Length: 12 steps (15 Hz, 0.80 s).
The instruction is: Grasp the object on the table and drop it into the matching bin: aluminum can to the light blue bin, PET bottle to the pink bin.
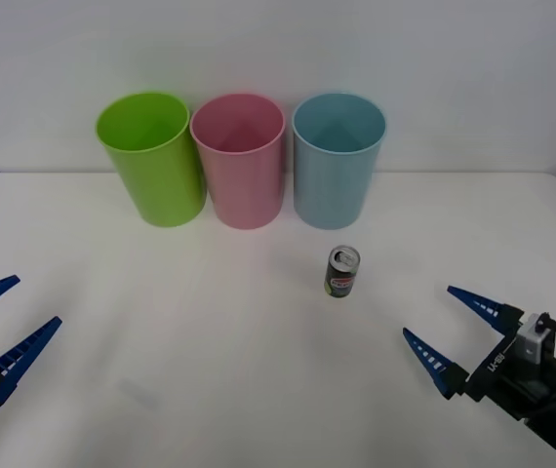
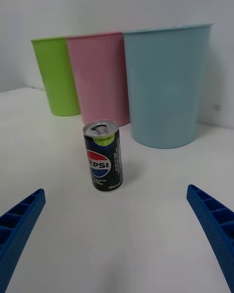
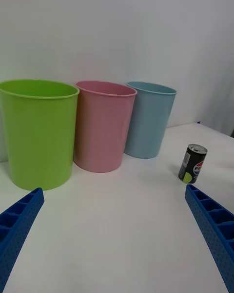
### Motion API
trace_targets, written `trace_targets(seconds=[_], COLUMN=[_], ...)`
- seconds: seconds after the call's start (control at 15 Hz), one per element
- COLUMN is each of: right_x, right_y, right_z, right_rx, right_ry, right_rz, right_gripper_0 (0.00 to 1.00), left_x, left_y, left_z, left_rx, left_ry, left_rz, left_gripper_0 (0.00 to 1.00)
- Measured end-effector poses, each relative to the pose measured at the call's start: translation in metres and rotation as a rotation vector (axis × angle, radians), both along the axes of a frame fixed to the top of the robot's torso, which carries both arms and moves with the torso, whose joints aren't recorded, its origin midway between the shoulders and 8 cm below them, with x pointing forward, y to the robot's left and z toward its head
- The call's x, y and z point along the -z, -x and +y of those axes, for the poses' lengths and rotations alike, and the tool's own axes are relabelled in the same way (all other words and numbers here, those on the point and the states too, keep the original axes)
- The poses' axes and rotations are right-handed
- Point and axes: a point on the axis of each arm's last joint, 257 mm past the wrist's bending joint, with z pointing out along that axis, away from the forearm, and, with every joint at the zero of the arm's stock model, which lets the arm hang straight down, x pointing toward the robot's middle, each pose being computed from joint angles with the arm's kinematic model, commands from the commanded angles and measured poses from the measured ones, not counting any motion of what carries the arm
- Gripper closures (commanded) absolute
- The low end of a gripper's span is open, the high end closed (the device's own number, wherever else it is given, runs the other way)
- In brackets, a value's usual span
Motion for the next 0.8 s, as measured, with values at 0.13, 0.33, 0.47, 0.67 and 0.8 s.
trace_targets(seconds=[0.13,0.33,0.47,0.67,0.8], right_x=[0.003,0.016,0.024,0.03,0.032], right_y=[-0.01,-0.027,-0.04,-0.055,-0.063], right_z=[0.011,0.03,0.042,0.061,0.071], right_rx=[0.011,0.01,-0.001,-0.003,0.0], right_ry=[0.009,0.01,0.007,0.014,0.021], right_rz=[0.001,0.017,0.025,0.029,0.03], right_gripper_0=[0.0,0.0,0.0,0.0,0.0], left_x=[0.0,0.0,0.0,0.0,0.0], left_y=[0.0,0.0,0.0,0.0,0.0], left_z=[0.0,0.0,0.0,0.0,0.0], left_rx=[0.0,0.0,0.0,0.0,0.0], left_ry=[0.0,0.0,0.0,0.0,0.0], left_rz=[0.0,0.0,0.0,0.0,0.0], left_gripper_0=[0.0,0.0,0.0,0.0,0.0])
